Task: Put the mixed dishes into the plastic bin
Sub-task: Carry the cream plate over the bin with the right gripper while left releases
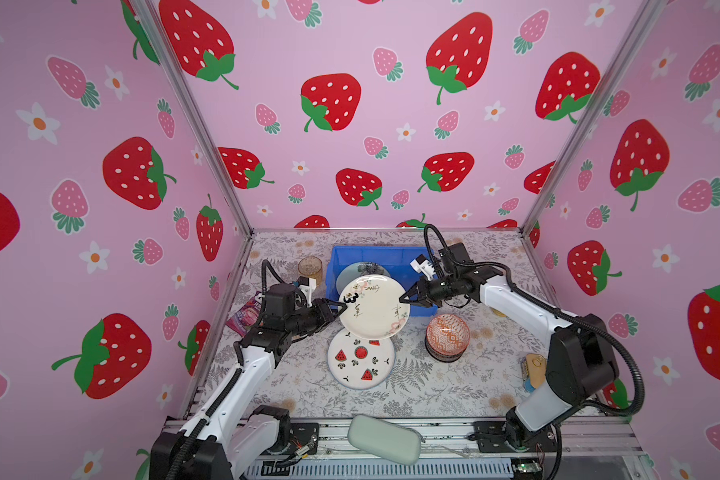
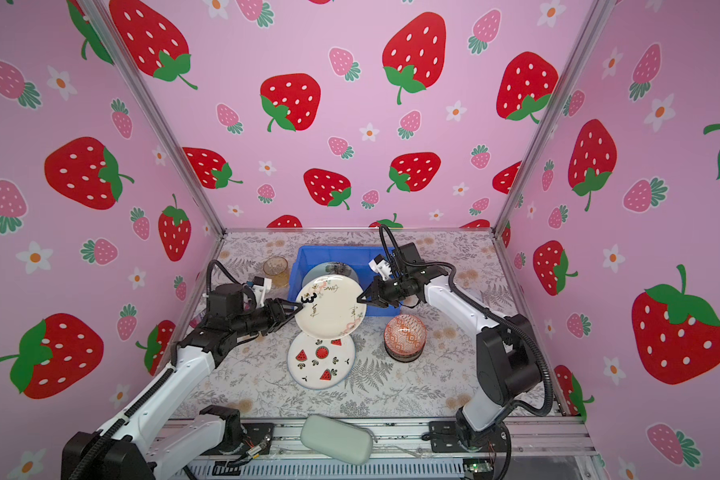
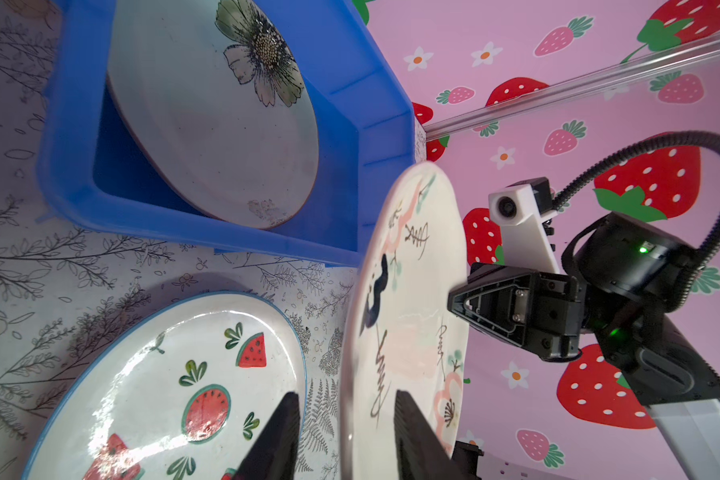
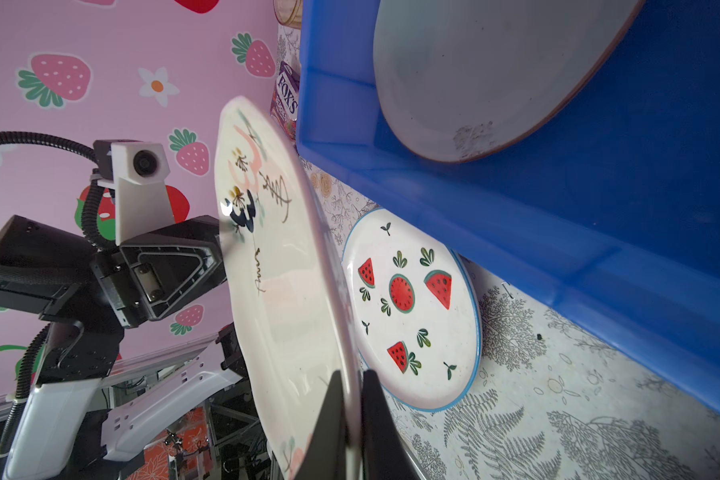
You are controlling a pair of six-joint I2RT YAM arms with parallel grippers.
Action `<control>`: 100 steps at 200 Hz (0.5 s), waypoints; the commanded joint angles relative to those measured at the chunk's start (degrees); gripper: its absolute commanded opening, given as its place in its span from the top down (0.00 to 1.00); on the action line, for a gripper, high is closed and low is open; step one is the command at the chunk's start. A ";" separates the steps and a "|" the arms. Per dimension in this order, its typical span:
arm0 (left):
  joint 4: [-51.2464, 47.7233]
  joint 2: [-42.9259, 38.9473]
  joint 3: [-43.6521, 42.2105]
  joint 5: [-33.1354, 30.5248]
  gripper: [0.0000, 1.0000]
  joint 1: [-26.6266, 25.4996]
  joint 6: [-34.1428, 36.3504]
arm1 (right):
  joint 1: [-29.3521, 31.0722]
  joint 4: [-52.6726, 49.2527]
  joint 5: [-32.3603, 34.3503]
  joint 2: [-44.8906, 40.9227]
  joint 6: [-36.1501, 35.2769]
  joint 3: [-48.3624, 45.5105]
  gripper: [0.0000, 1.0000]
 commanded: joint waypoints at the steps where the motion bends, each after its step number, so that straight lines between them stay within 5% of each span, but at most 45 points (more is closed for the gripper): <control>1: -0.03 0.36 2.92 -1.37 0.53 -0.17 1.22 | -1.10 4.46 -4.17 0.23 0.90 2.24 1.00; 31: -0.31 0.55 3.11 -3.68 0.37 -0.10 1.33 | -2.06 3.33 -4.10 2.68 -0.17 5.09 1.00; 44: -0.71 0.95 3.58 -4.54 0.18 -0.17 1.26 | -2.47 3.20 -4.23 3.72 -0.33 6.56 1.00; 64: -2.04 1.62 4.76 -5.58 0.02 -0.08 1.58 | -3.29 3.11 -4.11 5.76 -0.59 9.15 1.00; 100: -3.21 1.86 5.63 -7.53 0.01 0.52 1.75 | -5.10 2.55 -3.73 10.25 -0.60 14.84 1.00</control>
